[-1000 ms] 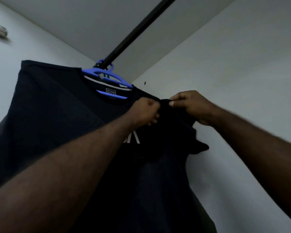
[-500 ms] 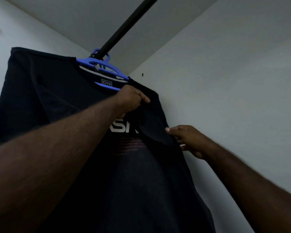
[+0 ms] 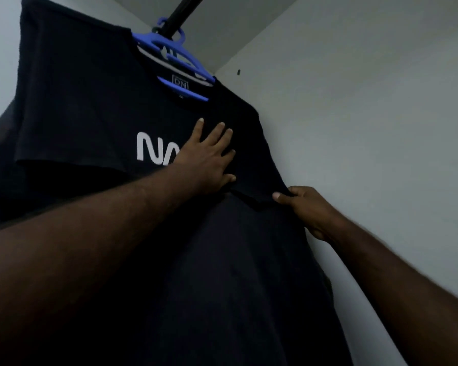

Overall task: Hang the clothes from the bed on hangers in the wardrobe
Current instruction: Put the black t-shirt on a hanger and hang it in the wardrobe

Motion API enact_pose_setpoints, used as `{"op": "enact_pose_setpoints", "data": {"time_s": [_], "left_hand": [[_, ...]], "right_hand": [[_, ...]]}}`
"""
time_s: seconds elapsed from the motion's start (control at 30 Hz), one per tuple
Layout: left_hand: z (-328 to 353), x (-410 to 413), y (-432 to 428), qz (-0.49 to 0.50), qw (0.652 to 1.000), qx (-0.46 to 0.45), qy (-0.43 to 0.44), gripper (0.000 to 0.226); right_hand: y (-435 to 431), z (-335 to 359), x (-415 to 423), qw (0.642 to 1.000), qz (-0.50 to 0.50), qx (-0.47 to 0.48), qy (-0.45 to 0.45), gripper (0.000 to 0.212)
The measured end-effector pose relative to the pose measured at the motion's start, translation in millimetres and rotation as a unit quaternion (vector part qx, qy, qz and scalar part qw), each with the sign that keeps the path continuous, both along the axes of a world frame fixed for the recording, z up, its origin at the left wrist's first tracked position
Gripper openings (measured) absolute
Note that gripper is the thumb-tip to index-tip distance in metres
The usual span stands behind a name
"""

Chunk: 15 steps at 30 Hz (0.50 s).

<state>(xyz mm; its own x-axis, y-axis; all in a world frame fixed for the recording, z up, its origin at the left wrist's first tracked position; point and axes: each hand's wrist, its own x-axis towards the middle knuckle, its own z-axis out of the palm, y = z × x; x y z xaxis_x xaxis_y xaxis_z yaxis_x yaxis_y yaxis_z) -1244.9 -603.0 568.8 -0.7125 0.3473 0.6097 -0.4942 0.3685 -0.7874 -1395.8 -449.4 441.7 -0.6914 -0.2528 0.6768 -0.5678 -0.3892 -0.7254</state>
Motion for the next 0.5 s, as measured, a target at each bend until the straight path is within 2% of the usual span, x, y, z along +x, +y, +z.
{"op": "enact_pose_setpoints", "data": {"time_s": [0.1,0.23,0.33,0.4,0.5], "left_hand": [[-32,11,-11,0.029,1.000,0.005,-0.011,0.073],[-72,30,-16,0.049,0.998,0.031,-0.024,0.077],[-95,48,-17,0.053,0.995,0.070,-0.045,0.074],[-107,62,-12,0.029,0.992,0.105,-0.060,0.066],[-122,82,-1,-0.077,0.983,0.153,-0.061,0.045]], "right_hand": [[-4,-19,5,1.000,-0.006,0.015,-0.003,0.025],[-8,-53,3,0.995,-0.092,0.038,-0.024,0.021],[-4,-68,10,0.994,-0.088,0.045,-0.049,0.021],[-1,-73,16,0.995,-0.063,0.048,-0.061,0.021],[3,-78,16,0.996,-0.069,0.039,-0.050,0.026]]}}
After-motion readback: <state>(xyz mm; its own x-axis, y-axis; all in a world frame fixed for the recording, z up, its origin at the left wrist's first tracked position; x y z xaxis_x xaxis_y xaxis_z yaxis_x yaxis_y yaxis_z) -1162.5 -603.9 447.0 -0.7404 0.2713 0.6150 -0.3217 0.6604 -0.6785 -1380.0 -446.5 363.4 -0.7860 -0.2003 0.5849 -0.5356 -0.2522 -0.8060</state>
